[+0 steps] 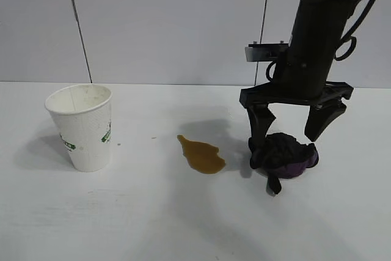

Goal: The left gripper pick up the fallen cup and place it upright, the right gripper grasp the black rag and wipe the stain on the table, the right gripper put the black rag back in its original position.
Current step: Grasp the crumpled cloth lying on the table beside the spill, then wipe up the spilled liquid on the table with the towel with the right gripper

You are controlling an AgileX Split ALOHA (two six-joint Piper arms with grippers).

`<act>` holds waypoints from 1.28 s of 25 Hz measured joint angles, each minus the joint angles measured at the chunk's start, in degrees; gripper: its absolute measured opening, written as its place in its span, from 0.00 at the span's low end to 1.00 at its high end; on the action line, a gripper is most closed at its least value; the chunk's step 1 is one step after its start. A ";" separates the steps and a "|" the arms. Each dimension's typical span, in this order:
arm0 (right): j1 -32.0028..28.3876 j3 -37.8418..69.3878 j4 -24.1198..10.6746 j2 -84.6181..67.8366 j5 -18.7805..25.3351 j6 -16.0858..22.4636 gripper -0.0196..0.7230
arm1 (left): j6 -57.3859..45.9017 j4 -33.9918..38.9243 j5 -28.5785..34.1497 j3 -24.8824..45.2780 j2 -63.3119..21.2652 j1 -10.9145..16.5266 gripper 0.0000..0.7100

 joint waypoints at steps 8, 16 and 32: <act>0.00 -0.23 -0.38 1.30 -0.64 2.04 0.16 | 0.00 0.00 0.00 0.00 0.00 0.00 0.93; 0.00 -0.59 0.61 -2.13 -0.51 2.06 0.07 | 0.00 0.11 0.00 0.00 0.00 0.00 0.93; 9.61 -1.07 13.86 -10.26 -6.98 -2.42 0.07 | 0.00 0.16 0.00 0.00 0.00 0.00 0.93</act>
